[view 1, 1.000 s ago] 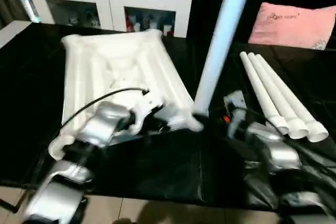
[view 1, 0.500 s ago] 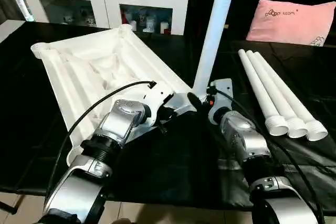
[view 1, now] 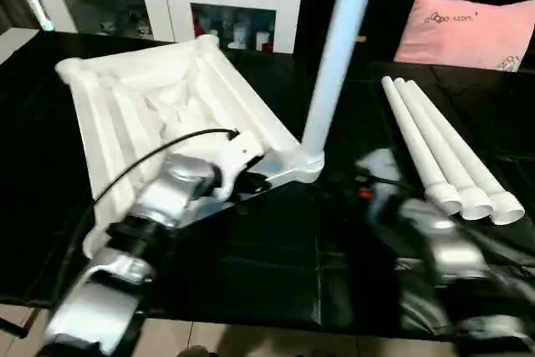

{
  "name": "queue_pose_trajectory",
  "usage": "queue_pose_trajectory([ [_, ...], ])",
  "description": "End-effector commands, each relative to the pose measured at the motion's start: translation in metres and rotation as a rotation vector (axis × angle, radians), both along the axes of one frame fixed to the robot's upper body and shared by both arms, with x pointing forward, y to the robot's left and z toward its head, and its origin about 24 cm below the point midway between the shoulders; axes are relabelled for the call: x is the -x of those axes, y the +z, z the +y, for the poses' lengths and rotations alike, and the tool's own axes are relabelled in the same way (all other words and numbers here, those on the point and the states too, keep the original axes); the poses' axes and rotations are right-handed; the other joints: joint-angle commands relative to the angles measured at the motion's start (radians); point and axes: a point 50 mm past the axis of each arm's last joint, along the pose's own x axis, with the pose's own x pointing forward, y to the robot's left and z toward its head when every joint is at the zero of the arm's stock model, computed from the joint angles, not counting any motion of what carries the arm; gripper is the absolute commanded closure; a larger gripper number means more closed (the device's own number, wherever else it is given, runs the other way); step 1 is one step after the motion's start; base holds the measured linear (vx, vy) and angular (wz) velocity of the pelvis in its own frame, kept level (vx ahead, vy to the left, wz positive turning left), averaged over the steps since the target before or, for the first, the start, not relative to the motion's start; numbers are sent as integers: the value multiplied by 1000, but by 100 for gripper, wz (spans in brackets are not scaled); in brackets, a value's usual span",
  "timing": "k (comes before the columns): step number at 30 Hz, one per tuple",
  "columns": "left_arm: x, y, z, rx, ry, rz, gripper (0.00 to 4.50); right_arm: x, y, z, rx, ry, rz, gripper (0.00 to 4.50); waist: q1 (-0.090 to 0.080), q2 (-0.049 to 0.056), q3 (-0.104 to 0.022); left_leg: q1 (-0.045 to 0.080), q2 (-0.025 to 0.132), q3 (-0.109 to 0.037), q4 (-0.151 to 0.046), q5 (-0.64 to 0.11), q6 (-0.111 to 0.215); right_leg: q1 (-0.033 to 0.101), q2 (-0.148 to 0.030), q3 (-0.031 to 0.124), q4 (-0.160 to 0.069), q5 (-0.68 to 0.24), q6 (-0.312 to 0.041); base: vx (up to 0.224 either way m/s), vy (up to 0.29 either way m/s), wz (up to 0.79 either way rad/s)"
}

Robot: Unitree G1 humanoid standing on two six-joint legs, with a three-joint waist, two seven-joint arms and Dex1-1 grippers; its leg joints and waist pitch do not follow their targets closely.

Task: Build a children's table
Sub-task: Rotate leg to tighten

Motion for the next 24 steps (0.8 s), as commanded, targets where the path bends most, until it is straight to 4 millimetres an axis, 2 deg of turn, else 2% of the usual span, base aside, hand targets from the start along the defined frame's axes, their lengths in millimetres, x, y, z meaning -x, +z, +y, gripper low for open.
queue_pose_trajectory([
  [1,4,6,-8,15,-110,-17,450,2,11,-2,-32,72,-25,1,4,-1,-69,7,55,-15,-57,-117,102,60,-92,56,-69,-60,-239,0,0,0],
  [5,12,6,3,-10,-240,11,450,6,20,-11,-22,197,-9,1,8,0,-69,10,55,-15,-56,-121,107,58,-93,55,-71,-72,-245,0,0,0],
  [7,12,6,3,-10,-240,11,450,6,20,-11,-22,197,-9,1,13,1,-68,12,57,-14,-57,-121,98,55,-93,55,-70,-76,-248,0,0,0],
  [10,20,8,10,-13,-376,27,450,7,22,-12,47,298,-11,1,26,4,-68,15,59,-13,-58,-125,84,53,-92,54,-69,-86,-247,0,0,0],
  [13,27,8,14,-25,-464,54,450,8,22,-6,92,388,-9,1,32,4,-69,15,61,-12,-58,-124,77,52,-92,54,-65,-73,-249,0,0,0],
  [17,32,6,15,-54,-531,67,450,8,21,1,121,452,-8,1,38,4,-68,16,62,-11,-59,-140,65,50,-95,55,-65,-101,-244,0,0,0],
  [24,34,5,11,-57,-567,62,450,10,19,14,134,552,1,1,42,2,-69,14,61,-11,-59,-132,61,53,-95,55,-64,-96,-239,0,0,0],
])
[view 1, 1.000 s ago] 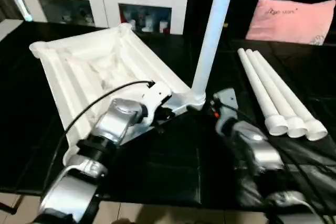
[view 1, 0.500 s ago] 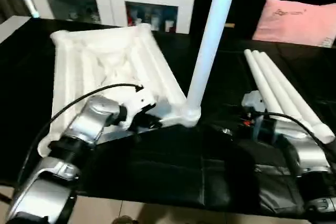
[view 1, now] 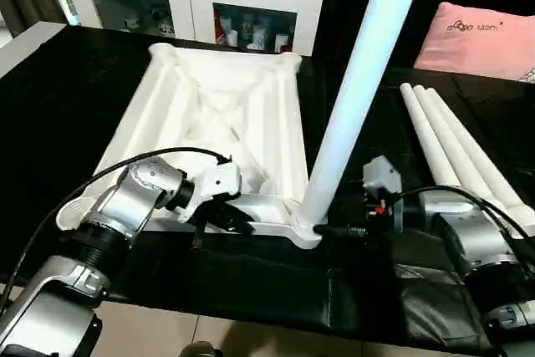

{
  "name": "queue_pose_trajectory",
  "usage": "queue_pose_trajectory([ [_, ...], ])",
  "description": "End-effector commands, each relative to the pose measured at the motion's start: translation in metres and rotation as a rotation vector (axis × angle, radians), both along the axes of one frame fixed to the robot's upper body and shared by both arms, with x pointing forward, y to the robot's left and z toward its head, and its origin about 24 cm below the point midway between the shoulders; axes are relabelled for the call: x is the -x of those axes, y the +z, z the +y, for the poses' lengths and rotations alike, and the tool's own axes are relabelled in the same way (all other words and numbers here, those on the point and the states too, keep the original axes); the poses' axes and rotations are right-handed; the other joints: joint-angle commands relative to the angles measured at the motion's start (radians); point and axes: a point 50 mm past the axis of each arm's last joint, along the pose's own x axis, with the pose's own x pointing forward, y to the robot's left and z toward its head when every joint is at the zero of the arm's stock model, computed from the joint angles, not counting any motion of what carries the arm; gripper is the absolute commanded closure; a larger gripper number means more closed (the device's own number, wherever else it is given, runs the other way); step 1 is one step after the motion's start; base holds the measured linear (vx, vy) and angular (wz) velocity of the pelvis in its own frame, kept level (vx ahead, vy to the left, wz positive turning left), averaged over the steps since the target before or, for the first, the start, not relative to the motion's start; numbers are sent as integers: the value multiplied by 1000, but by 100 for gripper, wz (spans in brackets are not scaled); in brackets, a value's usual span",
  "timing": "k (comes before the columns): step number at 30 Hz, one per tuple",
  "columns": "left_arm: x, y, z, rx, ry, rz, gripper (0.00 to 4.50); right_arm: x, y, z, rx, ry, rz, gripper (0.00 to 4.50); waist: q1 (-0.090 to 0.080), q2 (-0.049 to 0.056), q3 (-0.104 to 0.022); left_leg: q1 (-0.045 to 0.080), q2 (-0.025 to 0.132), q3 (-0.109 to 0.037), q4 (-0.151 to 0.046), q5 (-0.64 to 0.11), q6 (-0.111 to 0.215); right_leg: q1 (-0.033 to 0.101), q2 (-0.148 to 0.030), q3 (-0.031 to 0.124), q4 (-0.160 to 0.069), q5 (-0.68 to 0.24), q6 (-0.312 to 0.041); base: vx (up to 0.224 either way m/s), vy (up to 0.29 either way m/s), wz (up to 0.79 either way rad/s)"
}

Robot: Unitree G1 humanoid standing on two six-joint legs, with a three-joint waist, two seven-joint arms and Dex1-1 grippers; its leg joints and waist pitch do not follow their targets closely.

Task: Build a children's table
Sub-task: Rotate leg to tighten

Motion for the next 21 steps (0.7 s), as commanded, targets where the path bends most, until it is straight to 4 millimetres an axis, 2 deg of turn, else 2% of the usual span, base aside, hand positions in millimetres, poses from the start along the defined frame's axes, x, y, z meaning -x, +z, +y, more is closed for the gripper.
queue_pose_trajectory([
  [1,4,3,-11,3,-80,-6,450,-2,5,3,12,38,-18,1,-6,2,-70,14,61,-11,-62,-127,63,52,-94,55,-64,-94,-238,0,0,0],
  [8,4,1,-11,0,-95,-8,450,-2,1,12,4,59,-24,1,-7,4,-71,14,60,-12,-62,-131,60,51,-93,55,-64,-98,-241,0,0,0],
  [11,5,0,-11,-5,-100,-8,450,-3,1,14,-8,57,-21,1,-7,5,-72,16,61,-12,-62,-120,62,50,-92,55,-60,-69,-245,0,0,0],
  [12,5,0,-11,-5,-101,-8,450,-3,0,14,-9,58,-19,31,-6,6,-73,16,61,-12,-61,-114,64,51,-92,55,-59,-58,-247,0,0,0],
  [14,5,0,-12,-5,-102,-8,450,-3,0,15,-15,56,-13,31,-6,6,-72,15,61,-12,-61,-113,65,51,-91,55,-59,-53,-249,0,0,0],
  [17,5,-1,-12,-4,-103,-7,450,-3,-2,17,-21,60,-9,70,-5,7,-72,16,61,-12,-61,-121,62,52,-93,55,-61,-70,-246,0,0,0],
  [20,6,-1,-12,-5,-105,-6,450,-3,-2,18,-24,62,-8,81,-6,6,-73,15,61,-12,-61,-119,60,52,-92,54,-60,-65,-248,0,0,0],
  [21,6,-1,-12,-5,-105,-6,450,-2,-3,18,-26,63,-5,106,-6,7,-73,15,61,-12,-61,-117,61,52,-92,54,-59,-59,-249,0,0,0],
])
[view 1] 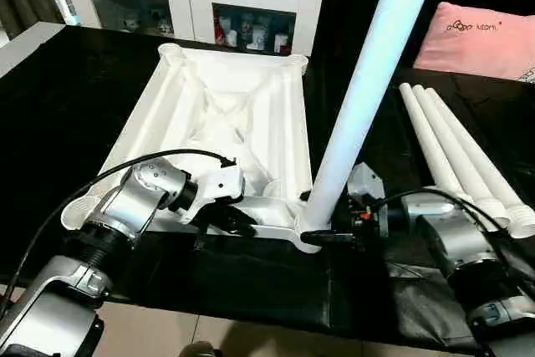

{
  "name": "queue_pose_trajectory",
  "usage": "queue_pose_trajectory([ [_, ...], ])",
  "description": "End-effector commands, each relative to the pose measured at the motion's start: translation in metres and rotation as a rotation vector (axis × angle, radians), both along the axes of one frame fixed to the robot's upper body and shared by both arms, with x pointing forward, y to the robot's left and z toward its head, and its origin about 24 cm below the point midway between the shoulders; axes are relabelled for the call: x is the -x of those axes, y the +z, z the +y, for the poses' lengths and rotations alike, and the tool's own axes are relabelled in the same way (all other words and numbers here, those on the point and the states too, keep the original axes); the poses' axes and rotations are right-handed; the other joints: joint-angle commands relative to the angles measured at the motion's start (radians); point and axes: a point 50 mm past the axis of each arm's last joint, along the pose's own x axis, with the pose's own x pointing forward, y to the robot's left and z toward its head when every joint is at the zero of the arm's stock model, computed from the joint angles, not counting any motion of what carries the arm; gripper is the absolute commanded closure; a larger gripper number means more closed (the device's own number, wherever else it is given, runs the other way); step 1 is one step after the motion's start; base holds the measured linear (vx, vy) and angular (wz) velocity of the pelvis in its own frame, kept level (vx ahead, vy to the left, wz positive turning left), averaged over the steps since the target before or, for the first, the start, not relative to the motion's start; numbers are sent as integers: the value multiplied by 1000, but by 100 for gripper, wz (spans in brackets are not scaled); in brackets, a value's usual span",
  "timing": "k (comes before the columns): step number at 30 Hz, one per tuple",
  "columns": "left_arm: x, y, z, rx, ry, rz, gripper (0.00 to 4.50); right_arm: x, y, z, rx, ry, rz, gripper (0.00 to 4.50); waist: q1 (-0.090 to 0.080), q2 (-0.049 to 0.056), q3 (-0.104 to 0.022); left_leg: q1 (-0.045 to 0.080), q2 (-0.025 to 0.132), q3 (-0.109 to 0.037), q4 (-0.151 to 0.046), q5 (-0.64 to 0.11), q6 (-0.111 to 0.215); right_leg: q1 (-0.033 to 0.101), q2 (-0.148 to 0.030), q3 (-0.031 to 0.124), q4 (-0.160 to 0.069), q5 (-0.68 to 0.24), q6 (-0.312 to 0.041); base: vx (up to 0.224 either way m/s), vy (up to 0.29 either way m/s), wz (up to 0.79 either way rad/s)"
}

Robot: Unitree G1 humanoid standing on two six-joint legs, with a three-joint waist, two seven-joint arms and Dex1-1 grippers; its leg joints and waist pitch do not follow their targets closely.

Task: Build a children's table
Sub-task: Rotate leg to tighten

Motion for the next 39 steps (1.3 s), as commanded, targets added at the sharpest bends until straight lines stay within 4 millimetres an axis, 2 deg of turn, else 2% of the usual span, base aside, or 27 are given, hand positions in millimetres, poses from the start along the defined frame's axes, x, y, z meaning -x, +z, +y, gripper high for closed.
queue_pose_trajectory([
  [1,5,-1,-9,-7,-82,5,450,-3,5,0,1,8,-26,114,-6,7,-73,15,61,-12,-61,-116,61,52,-92,54,-59,-56,-249,0,0,0],
  [7,6,-1,-9,-7,-83,8,450,0,2,1,-5,17,-6,167,-5,6,-73,15,60,-12,-60,-115,63,53,-92,54,-59,-59,-249,0,0,0],
  [15,8,-4,-8,-4,-78,17,450,5,-3,3,-13,24,9,184,-5,9,-73,15,61,-12,-60,-116,62,53,-92,54,-59,-57,-250,0,0,0],
  [21,5,-6,-13,22,14,34,450,7,-7,7,-90,-95,45,185,-6,11,-70,18,62,-13,-65,-139,50,52,-92,55,-63,-83,-246,0,0,0],
  [23,3,-6,-16,32,51,34,450,8,-8,9,-112,-128,54,185,-9,10,-65,21,61,-14,-68,-182,35,50,-94,55,-72,-148,-238,0,0,0],
  [24,-5,-4,-24,65,141,17,450,4,-12,15,-117,-242,81,185,-14,12,-63,21,60,-16,-72,-204,22,51,-95,56,-77,-200,-227,0,0,0],
  [25,-5,-4,-24,65,141,17,450,4,-12,15,-117,-242,81,185,-16,13,-60,24,60,-17,-74,-222,12,47,-94,56,-81,-230,-221,0,0,0],
  [27,-15,-1,-37,123,261,-6,450,-6,-19,29,-88,-430,87,186,-26,12,-55,29,55,-21,-77,-283,-18,43,-98,55,-95,-365,-185,0,0,0],
  [28,-16,0,-39,126,273,-8,450,-8,-19,30,-90,-453,92,186,-33,8,-55,29,53,-25,-78,-295,-28,45,-100,55,-99,-405,-167,0,0,0],
  [29,-21,0,-45,135,334,-16,450,-14,-22,39,-97,-556,116,186,-41,7,-57,20,52,-28,-81,-284,-34,50,-99,54,-97,-409,-155,0,0,0],
  [31,-24,1,-49,141,377,-22,450,-18,-23,44,-100,-620,134,186,-49,8,-56,27,51,-28,-80,-296,-36,41,-98,54,-101,-418,-152,0,0,0],
  [32,-30,5,-58,163,453,-31,450,-23,-24,51,-103,-712,160,186,-53,6,-58,27,49,-27,-76,-292,-29,43,-98,55,-102,-411,-152,0,0,0],
  [33,-30,5,-58,163,453,-31,450,-23,-24,51,-103,-712,160,187,-54,8,-58,30,49,-24,-74,-281,-25,37,-97,58,-103,-395,-158,0,0,0],
  [34,-33,7,-63,176,493,-34,450,-25,-25,55,-103,-756,175,187,-53,7,-60,28,48,-25,-73,-271,-19,42,-98,57,-102,-381,-161,0,0,0],
  [35,-36,10,-70,200,539,-31,450,-28,-26,59,-93,-815,191,187,-54,8,-61,23,49,-22,-73,-238,-11,44,-95,58,-97,-329,-171,0,0,0],
  [37,-40,15,-83,234,611,-37,450,-33,-27,72,-72,-893,206,187,-56,7,-65,24,49,-19,-71,-207,-10,45,-92,59,-89,-254,-191,0,0,0],
  [39,-42,18,-90,237,639,-50,450,-34,-27,81,-50,-931,215,187,-55,8,-70,19,48,-19,-69,-150,-1,50,-91,58,-79,-165,-210,0,0,0],
])
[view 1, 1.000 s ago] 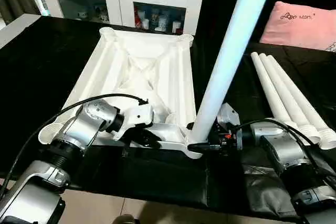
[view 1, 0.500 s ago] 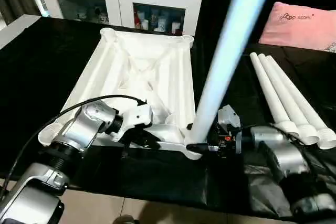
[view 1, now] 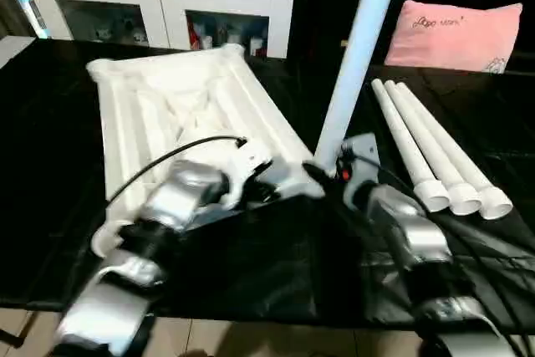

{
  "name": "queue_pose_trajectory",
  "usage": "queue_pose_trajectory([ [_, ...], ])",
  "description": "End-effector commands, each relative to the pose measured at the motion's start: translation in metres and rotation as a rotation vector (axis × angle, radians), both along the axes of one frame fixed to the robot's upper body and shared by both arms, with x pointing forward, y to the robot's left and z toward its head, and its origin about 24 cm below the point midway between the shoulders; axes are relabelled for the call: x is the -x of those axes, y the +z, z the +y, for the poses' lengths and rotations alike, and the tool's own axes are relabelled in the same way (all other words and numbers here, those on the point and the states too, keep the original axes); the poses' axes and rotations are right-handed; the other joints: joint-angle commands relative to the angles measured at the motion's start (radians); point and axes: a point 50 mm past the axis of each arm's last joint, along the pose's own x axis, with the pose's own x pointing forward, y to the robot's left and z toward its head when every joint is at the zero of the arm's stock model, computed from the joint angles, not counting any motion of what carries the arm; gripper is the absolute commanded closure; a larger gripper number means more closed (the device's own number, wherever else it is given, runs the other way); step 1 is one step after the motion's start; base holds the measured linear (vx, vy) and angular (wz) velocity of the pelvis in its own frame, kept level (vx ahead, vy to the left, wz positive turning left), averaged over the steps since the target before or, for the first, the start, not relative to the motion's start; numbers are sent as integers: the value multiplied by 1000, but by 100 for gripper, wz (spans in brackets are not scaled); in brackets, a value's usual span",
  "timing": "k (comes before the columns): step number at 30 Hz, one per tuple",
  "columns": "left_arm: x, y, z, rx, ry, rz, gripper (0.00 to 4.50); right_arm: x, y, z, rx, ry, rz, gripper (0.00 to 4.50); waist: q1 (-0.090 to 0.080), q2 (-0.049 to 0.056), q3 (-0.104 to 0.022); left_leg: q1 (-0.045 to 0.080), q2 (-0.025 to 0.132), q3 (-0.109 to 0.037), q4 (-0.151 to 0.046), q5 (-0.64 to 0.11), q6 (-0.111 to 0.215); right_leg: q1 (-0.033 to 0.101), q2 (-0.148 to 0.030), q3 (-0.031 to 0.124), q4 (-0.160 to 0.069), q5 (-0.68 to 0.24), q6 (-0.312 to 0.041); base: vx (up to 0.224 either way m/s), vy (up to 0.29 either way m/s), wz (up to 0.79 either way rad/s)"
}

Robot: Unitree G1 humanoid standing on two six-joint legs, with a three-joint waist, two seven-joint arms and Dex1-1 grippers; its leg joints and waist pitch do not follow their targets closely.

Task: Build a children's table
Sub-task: Rotate leg to tighten

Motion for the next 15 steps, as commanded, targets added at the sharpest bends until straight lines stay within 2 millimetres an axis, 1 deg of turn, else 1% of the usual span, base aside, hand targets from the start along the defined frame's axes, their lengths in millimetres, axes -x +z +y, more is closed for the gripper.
queue_pose_trajectory([
  [1,-9,29,-27,92,16,-114,450,16,-20,49,-49,144,130,187,4,5,-71,6,48,-18,-65,-136,10,46,-90,57,-76,-141,-208,0,0,0],
  [2,-10,29,-27,85,15,-118,450,16,-20,50,-52,141,133,187,6,5,-72,4,46,-16,-64,-114,29,49,-90,58,-73,-92,-213,0,0,0],
  [3,-10,28,-27,66,11,-129,450,16,-20,50,-48,137,130,187,8,6,-71,3,46,-16,-64,-106,41,50,-91,58,-72,-71,-215,0,0,0],
  [4,-9,27,-25,52,-1,-133,450,16,-20,48,-48,133,119,187,9,5,-70,4,46,-15,-65,-112,46,51,-91,57,-73,-74,-216,0,0,0],
  [5,-9,26,-24,50,-4,-133,450,16,-19,47,-49,133,118,187,9,4,-68,4,47,-15,-66,-118,47,51,-91,57,-75,-85,-214,0,0,0],
  [6,-9,26,-23,46,-8,-132,450,16,-19,46,-52,129,115,187,10,6,-67,6,48,-15,-67,-134,43,50,-92,57,-78,-116,-211,0,0,0],
  [7,-8,25,-21,39,-11,-133,450,16,-19,44,-56,130,110,152,9,6,-66,7,49,-16,-68,-143,40,49,-92,56,-80,-133,-207,0,0,0],
  [9,-7,23,-16,19,-26,-136,450,16,-18,38,-59,113,90,117,8,8,-64,8,51,-17,-70,-170,26,48,-93,58,-84,-175,-196,0,0,0],
  [10,-7,23,-16,19,-26,-136,450,16,-18,38,-59,113,90,117,9,8,-64,9,51,-17,-71,-173,23,47,-93,58,-85,-180,-193,0,0,0],
  [11,-7,22,-12,10,-30,-135,450,16,-18,34,-55,112,76,110,7,8,-64,6,51,-18,-72,-177,21,49,-92,58,-84,-180,-191,0,0,0],
  [12,-6,21,-7,3,-47,-138,450,17,-17,26,-55,116,53,96,5,6,-64,6,51,-19,-73,-185,21,48,-92,57,-85,-186,-188,0,0,0],
  [13,-6,21,-6,0,-53,-136,450,17,-16,24,-58,121,44,73,2,6,-62,4,50,-20,-74,-190,22,50,-93,57,-86,-196,-185,0,0,0],
  [14,-6,20,-4,-2,-58,-135,450,18,-16,21,-60,126,36,73,3,8,-63,4,50,-20,-73,-192,23,50,-94,57,-87,-199,-184,0,0,0],
  [15,-4,20,1,-12,-90,-145,450,21,-14,14,-72,145,13,68,0,9,-64,4,51,-20,-73,-184,28,50,-93,58,-85,-181,-187,0,0,0],
])
